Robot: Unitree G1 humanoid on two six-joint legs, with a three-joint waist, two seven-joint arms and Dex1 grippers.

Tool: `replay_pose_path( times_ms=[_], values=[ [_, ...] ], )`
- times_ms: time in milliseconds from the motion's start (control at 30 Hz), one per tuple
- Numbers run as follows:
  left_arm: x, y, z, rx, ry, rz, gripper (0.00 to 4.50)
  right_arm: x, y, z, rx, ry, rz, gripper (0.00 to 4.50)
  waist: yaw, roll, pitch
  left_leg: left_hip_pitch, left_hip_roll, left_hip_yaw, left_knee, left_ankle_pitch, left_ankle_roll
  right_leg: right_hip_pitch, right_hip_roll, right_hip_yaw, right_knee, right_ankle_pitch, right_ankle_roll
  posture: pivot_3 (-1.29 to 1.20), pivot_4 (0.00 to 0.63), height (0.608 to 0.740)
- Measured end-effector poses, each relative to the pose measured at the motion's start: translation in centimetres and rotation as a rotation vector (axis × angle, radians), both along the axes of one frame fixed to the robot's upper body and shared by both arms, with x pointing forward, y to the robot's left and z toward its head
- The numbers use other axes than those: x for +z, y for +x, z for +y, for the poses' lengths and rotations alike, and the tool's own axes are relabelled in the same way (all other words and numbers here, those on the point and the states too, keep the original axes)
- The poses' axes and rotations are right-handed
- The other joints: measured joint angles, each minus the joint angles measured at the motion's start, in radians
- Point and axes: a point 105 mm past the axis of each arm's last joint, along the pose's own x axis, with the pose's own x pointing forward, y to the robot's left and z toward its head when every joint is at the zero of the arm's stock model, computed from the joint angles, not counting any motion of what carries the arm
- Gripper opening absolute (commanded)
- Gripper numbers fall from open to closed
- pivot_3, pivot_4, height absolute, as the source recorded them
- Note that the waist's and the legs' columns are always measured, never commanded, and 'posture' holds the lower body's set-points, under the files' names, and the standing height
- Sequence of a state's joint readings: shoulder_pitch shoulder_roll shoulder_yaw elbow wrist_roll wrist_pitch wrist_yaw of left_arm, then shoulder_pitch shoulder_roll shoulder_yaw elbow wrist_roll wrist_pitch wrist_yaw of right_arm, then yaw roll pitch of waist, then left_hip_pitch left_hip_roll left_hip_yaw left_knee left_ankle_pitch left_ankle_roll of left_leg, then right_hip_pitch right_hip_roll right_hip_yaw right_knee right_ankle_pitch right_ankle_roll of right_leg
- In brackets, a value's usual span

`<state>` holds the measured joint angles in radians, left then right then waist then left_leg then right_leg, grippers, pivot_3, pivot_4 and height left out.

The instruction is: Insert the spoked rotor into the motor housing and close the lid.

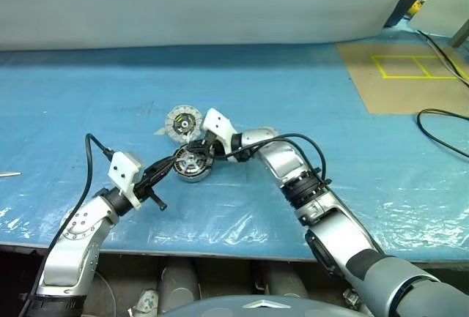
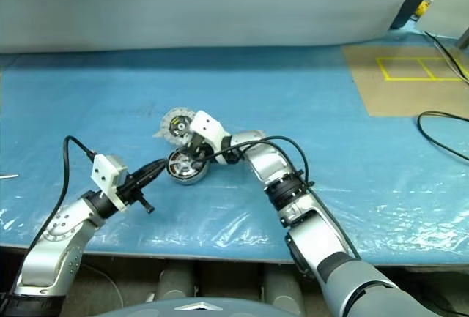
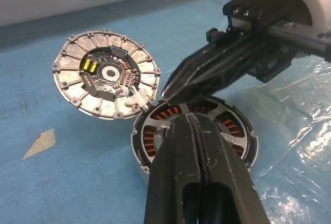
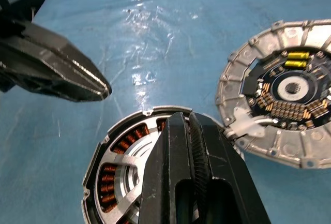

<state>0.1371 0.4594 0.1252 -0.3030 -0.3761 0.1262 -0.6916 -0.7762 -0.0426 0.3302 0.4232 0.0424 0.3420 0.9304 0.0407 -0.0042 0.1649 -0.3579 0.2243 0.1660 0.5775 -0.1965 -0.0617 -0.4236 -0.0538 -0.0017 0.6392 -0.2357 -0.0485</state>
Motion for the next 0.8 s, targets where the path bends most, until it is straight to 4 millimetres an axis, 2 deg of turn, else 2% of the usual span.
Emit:
replay_pose_path(
  times_ms=[167, 300, 400, 467, 633, 800],
  values=[
    [0.4, 0.1, 0.3, 0.010, -0.015, -0.009, 0.00, 1.6, 0.5, -0.5, 0.008, 0.069, -0.002, 0.08, -0.001, 0.000, 0.000, 0.000, 0.000, 0.000, 0.000, 0.000, 0.000, 0.000, 0.000, 0.000, 0.000, 0.000, 0.000, 0.00, 0.150, 0.740],
    [0.5, 0.1, 0.5, 0.017, -0.022, -0.010, 0.00, 4.1, 2.7, -1.5, -0.074, 0.122, -0.064, 0.08, 0.000, 0.000, 0.000, 0.000, 0.000, 0.000, 0.000, 0.000, 0.000, 0.000, 0.000, 0.000, 0.000, 0.000, 0.000, 0.00, 0.150, 0.740],
    [0.5, 0.1, 0.5, 0.019, -0.025, -0.005, 0.00, 5.2, 4.4, -2.7, -0.154, 0.124, -0.123, 0.08, 0.000, 0.000, 0.000, -0.001, 0.000, 0.000, 0.000, 0.000, 0.000, 0.000, 0.000, 0.000, 0.000, 0.000, 0.000, 0.00, 0.150, 0.740],
    [0.5, 0.0, 0.5, 0.020, -0.024, -0.004, 0.00, 5.0, 5.5, -3.9, -0.203, 0.091, -0.159, 0.08, 0.001, 0.000, 0.000, -0.001, 0.000, 0.000, 0.000, 0.000, 0.000, 0.000, 0.000, -0.001, -0.001, 0.000, 0.000, 0.00, 0.150, 0.740],
    [0.4, -0.2, 0.6, 0.026, -0.018, 0.010, 0.00, 3.1, 7.3, -6.3, -0.306, -0.013, -0.169, 0.08, -0.001, 0.000, 0.000, -0.002, 0.000, 0.000, 0.000, 0.000, 0.000, -0.001, 0.000, 0.000, -0.001, 0.000, 0.000, 0.00, 0.150, 0.740],
    [0.7, 0.1, 0.5, 0.022, -0.018, -0.002, 0.00, 1.0, 8.7, -6.9, -0.382, -0.169, -0.196, 0.08, -0.004, 0.000, 0.001, -0.002, 0.001, 0.000, 0.000, 0.000, 0.000, -0.002, 0.000, -0.001, 0.000, 0.000, 0.000, 0.00, 0.150, 0.740]
  ],
)
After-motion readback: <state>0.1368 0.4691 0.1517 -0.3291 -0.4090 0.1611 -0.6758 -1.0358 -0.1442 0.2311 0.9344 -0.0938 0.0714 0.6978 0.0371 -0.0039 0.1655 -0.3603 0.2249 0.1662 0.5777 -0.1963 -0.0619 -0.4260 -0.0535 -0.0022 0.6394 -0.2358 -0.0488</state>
